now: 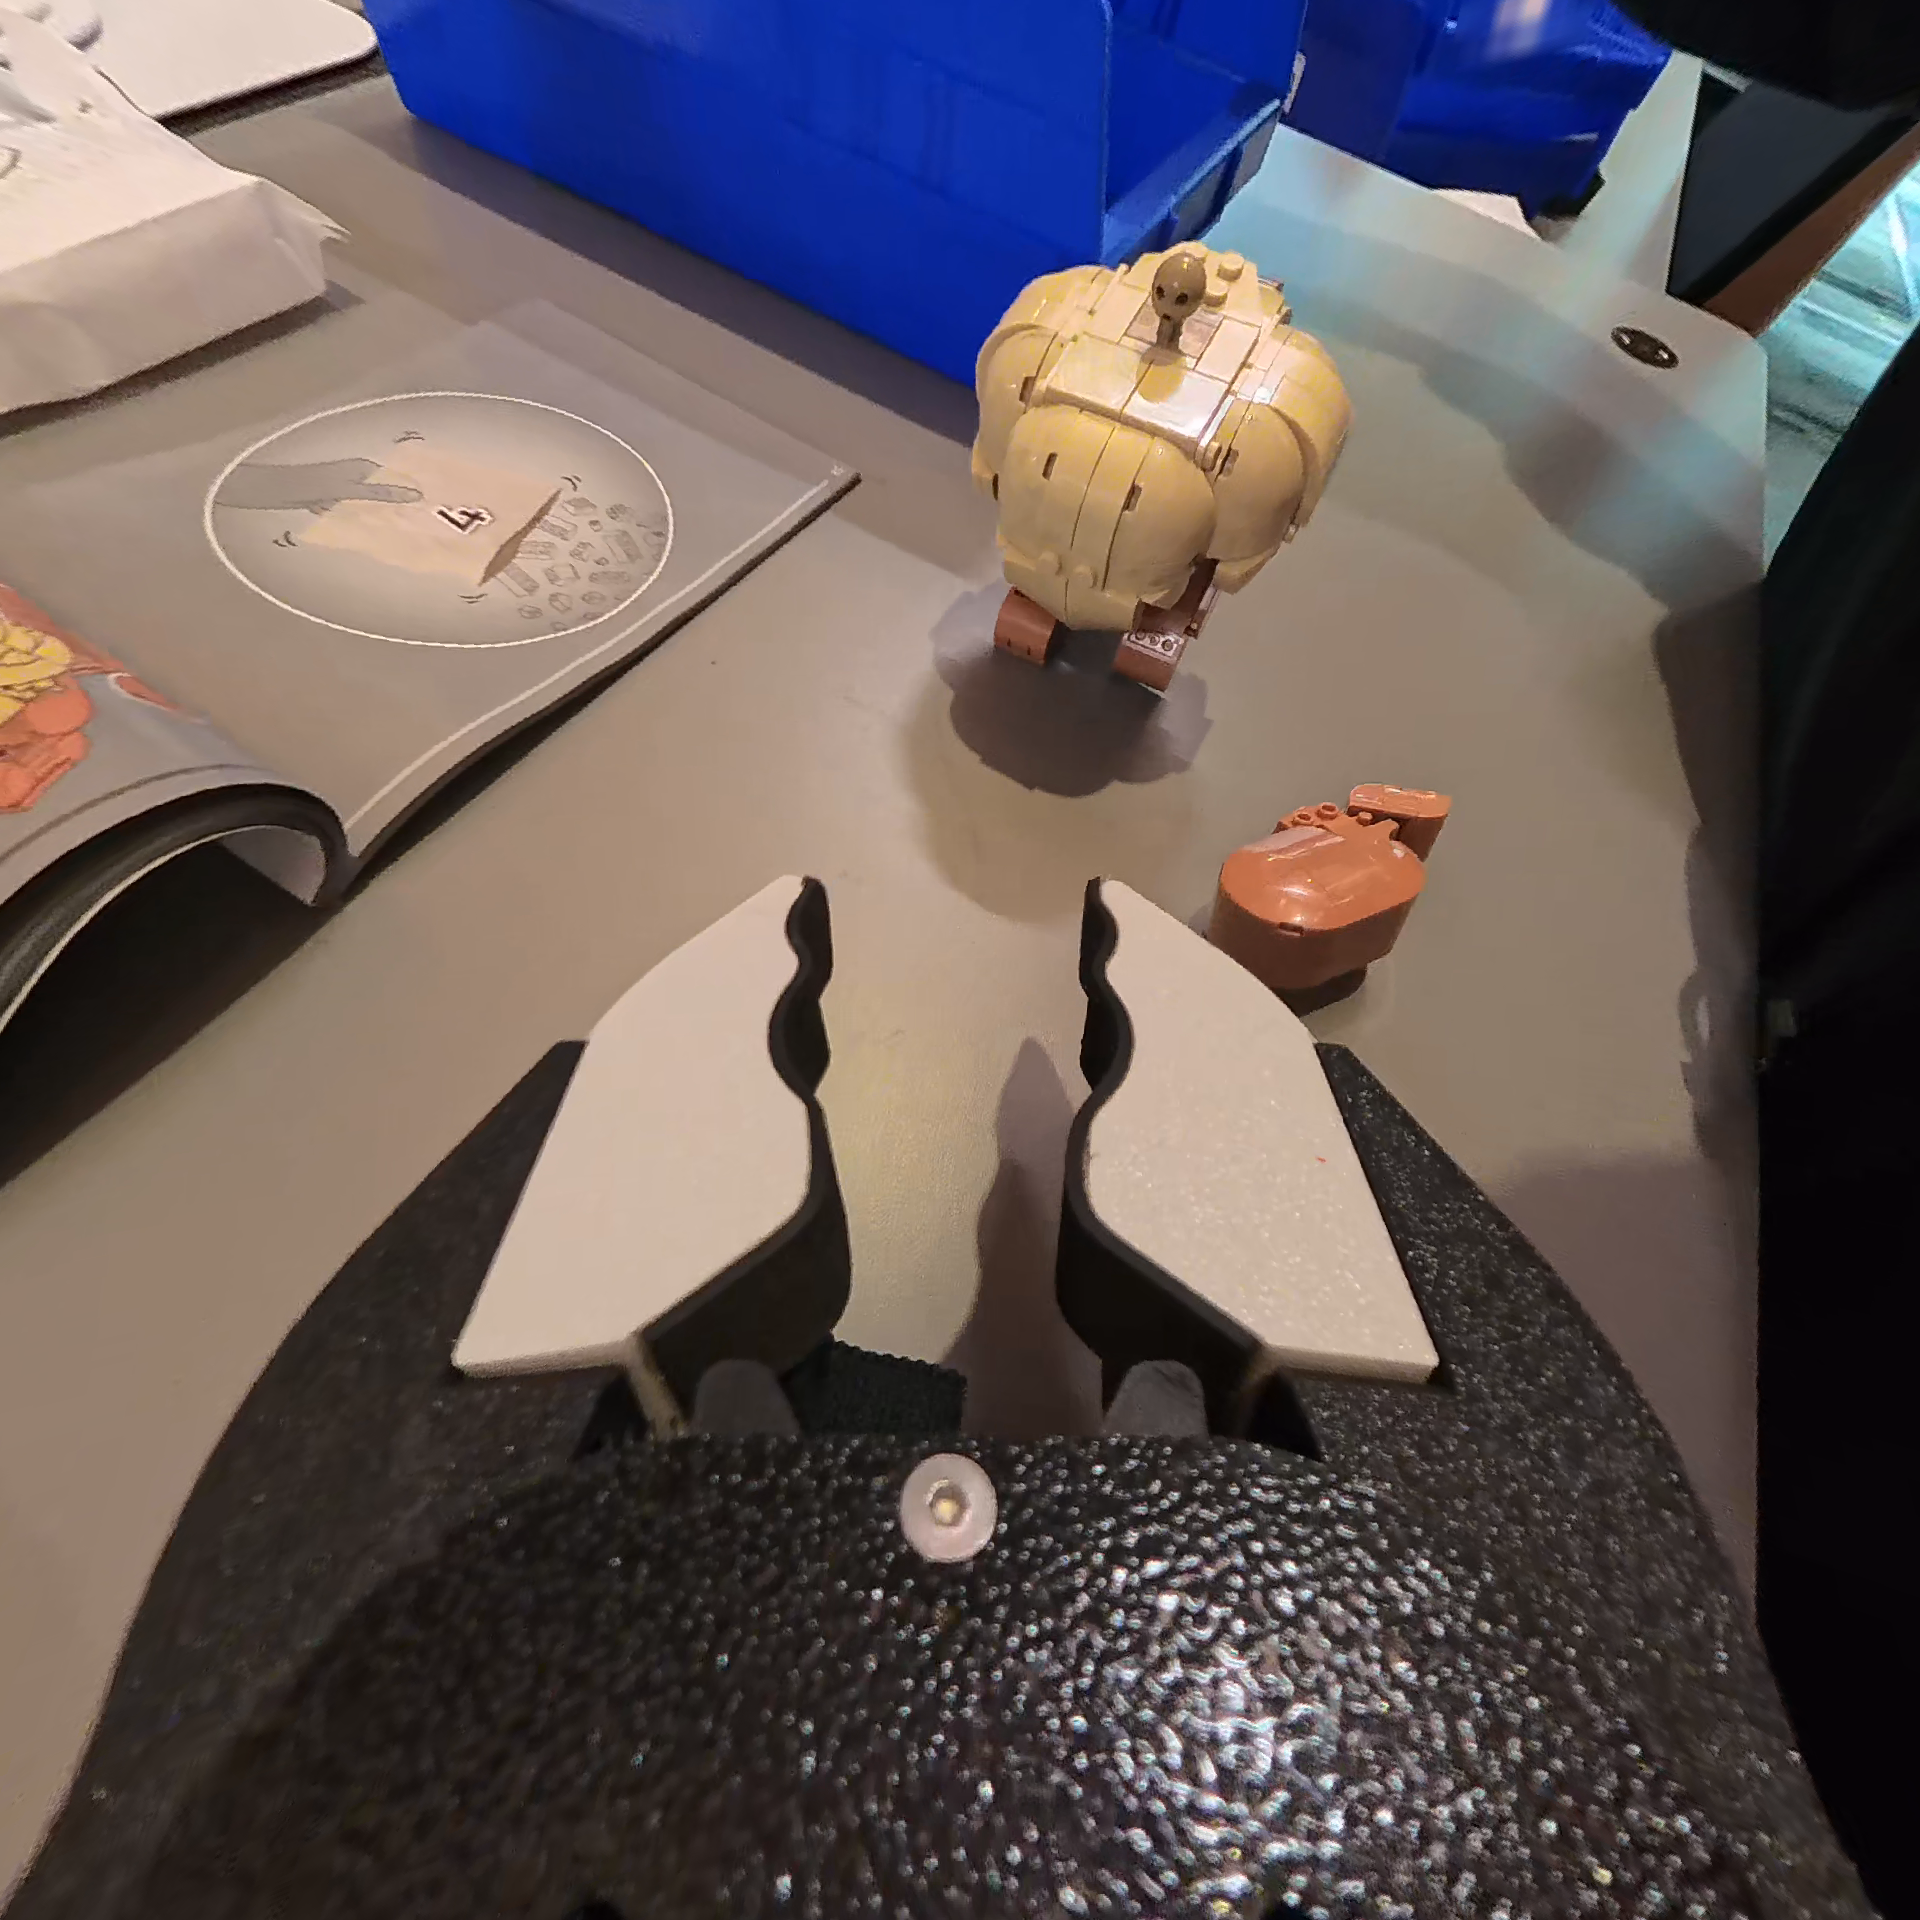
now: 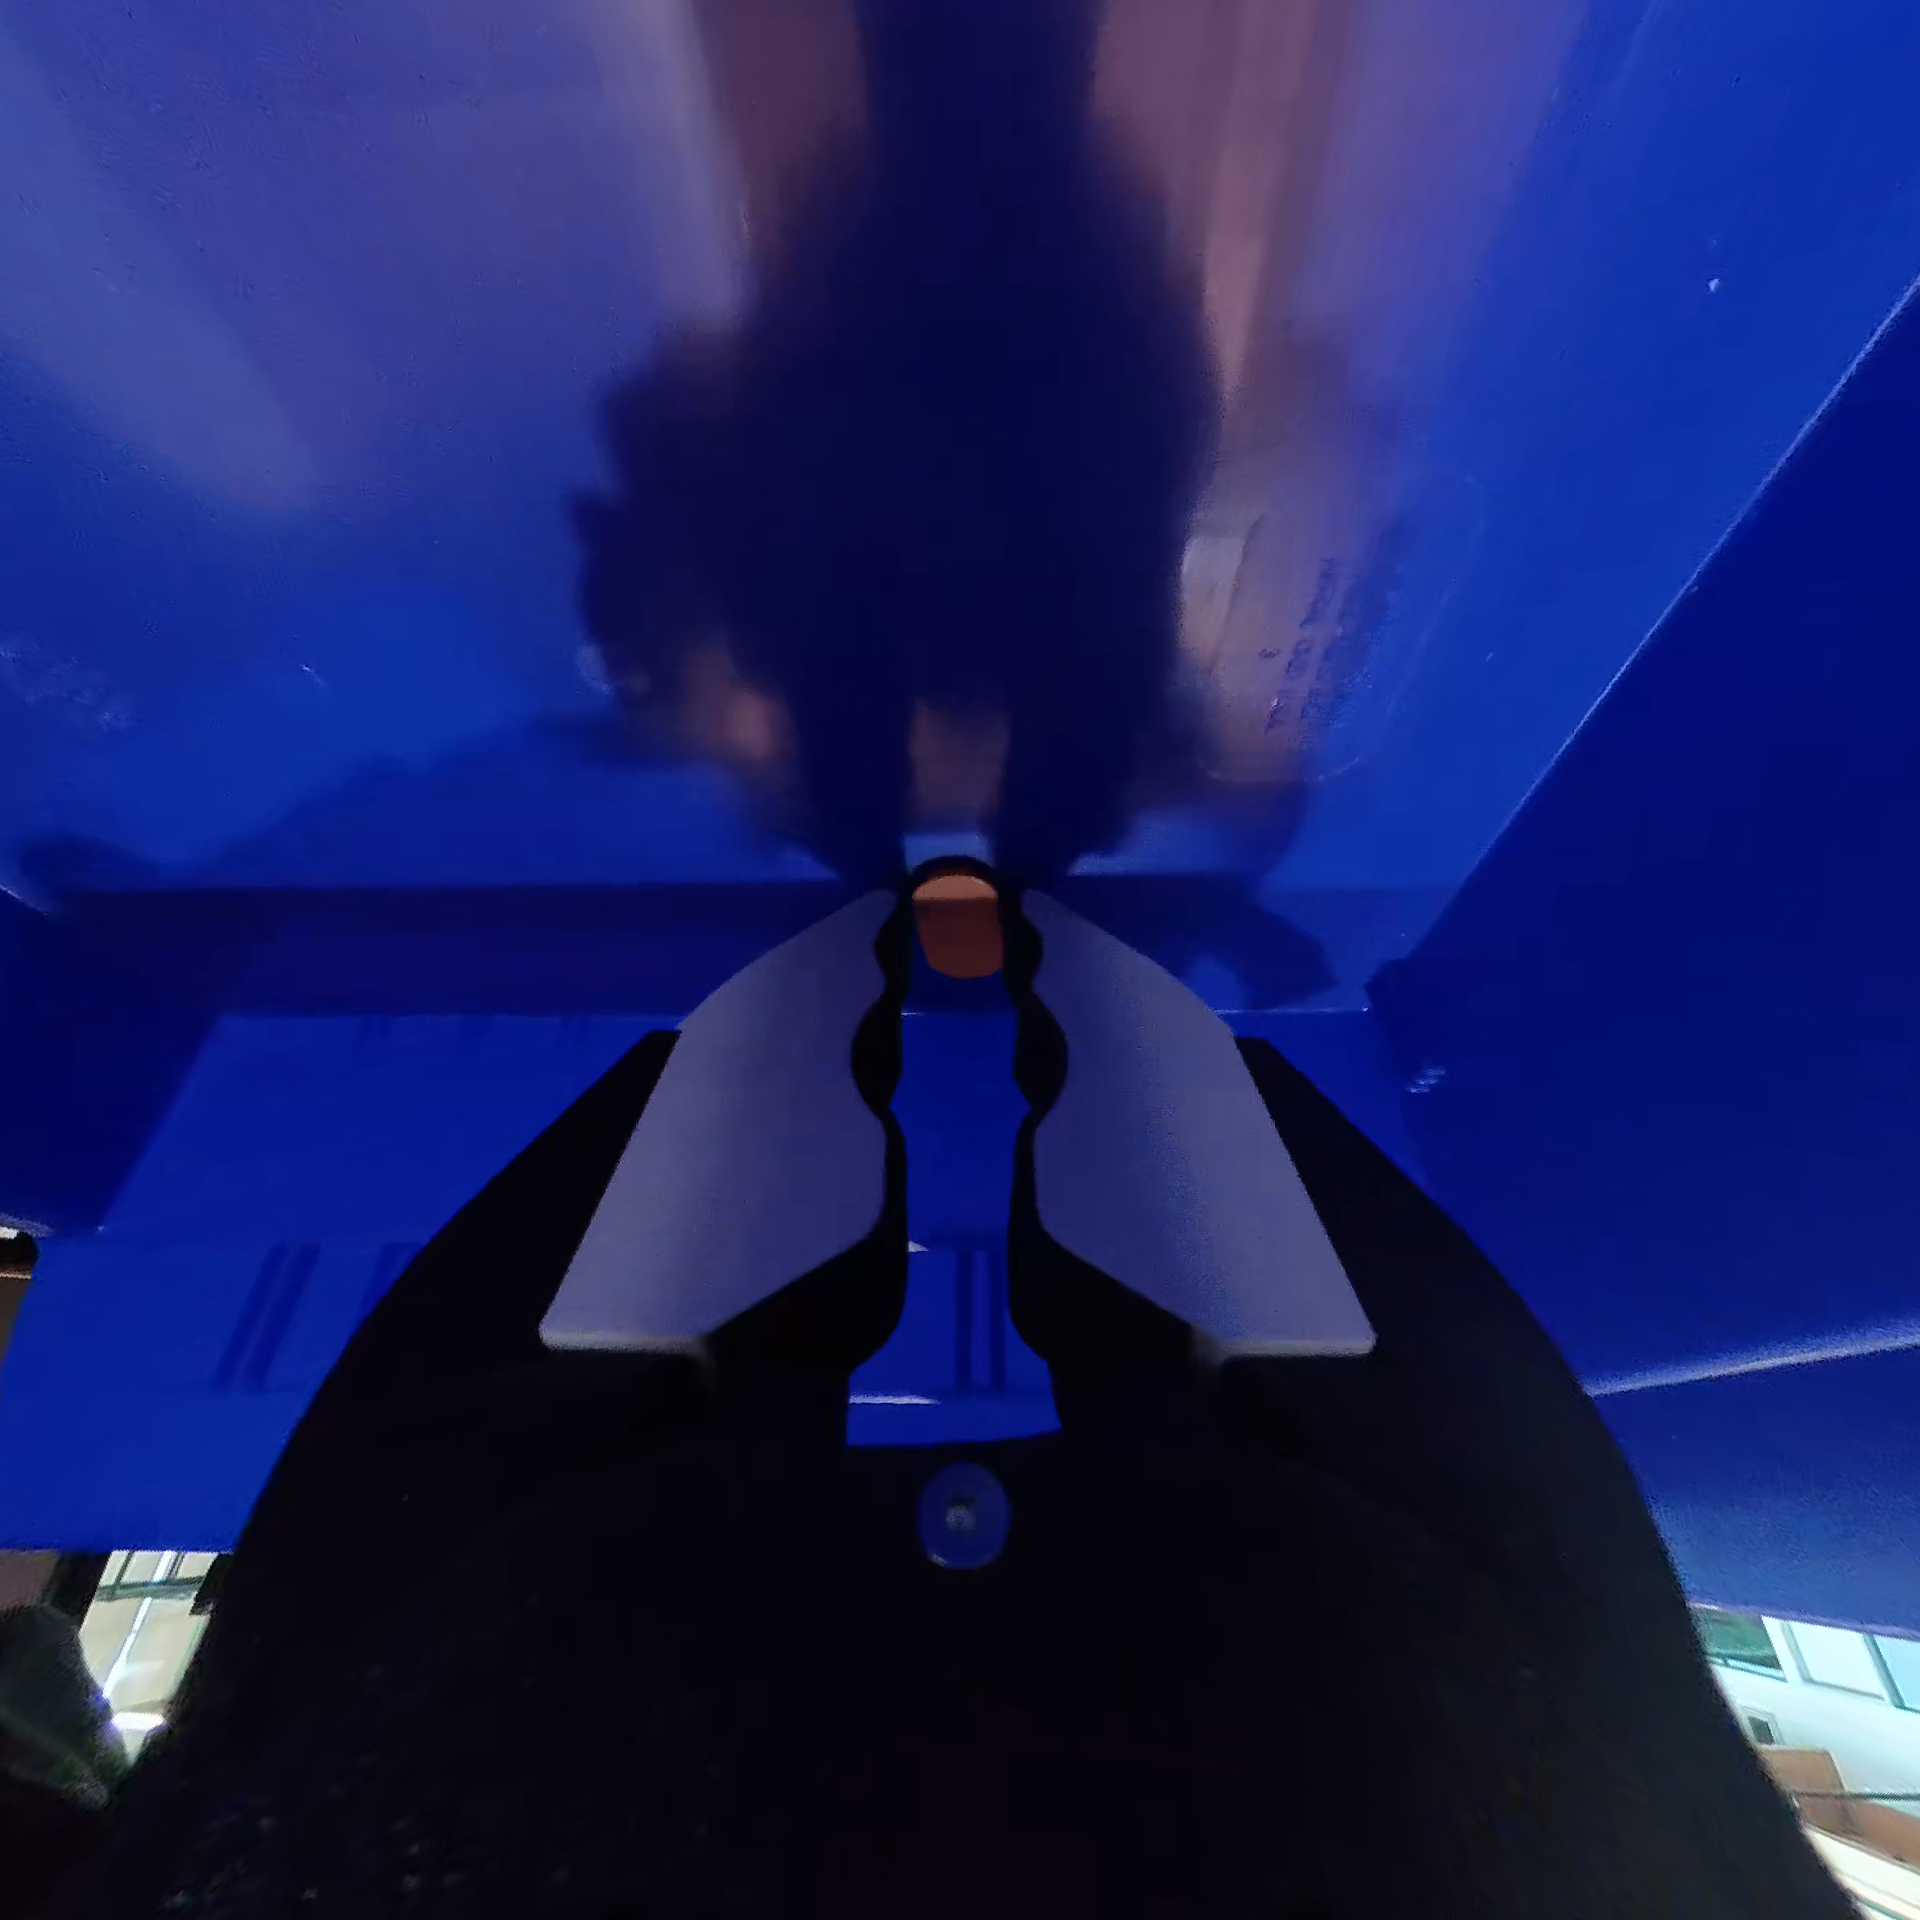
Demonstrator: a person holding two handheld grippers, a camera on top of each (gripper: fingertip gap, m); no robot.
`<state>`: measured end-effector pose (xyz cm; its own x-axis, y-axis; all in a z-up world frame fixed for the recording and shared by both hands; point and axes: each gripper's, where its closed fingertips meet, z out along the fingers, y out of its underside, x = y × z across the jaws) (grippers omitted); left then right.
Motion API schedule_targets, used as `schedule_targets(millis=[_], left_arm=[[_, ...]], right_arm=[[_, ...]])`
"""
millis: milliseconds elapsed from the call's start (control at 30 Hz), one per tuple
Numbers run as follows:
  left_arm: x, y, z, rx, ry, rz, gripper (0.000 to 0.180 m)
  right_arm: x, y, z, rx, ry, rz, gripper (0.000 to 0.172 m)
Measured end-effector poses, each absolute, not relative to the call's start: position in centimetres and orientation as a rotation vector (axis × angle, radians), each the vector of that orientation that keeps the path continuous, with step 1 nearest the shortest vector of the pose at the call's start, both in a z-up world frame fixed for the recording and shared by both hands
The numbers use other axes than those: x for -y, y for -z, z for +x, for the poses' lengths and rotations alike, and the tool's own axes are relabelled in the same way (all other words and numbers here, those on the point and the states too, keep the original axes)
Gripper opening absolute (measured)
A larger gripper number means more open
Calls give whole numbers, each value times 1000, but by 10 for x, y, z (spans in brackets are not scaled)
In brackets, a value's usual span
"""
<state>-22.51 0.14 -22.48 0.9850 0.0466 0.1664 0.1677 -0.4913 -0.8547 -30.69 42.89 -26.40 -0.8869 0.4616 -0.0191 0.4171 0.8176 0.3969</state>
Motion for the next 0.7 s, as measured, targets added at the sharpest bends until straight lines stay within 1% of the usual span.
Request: schedule_targets(millis=[233, 333, 433, 533, 633, 700], left_arm=[[4, 221, -227, 170, 129, -2058, 44], [4, 221, -228, 172, 120, -2059, 43], [5, 220, -229, 178, 108, -2046, 43], [5, 215, -228, 191, 117, -2014, 43], [3, 208, -220, 198, 152, -1958, 43], [-1, 201, -210, 194, 185, -1917, 42]], right_arm=[[-424, 261, -308, -2959, -480, 773, 17], [-412, 241, -310, -3101, -412, 838, 17], [-362, 205, -295, -3293, -60, 900, 17], [-296, 178, -248, -3380, 407, 833, 16], [-236, 167, -195, -3321, 870, 768, 16], [-200, 165, -167, -3205, 1153, 799, 16]])
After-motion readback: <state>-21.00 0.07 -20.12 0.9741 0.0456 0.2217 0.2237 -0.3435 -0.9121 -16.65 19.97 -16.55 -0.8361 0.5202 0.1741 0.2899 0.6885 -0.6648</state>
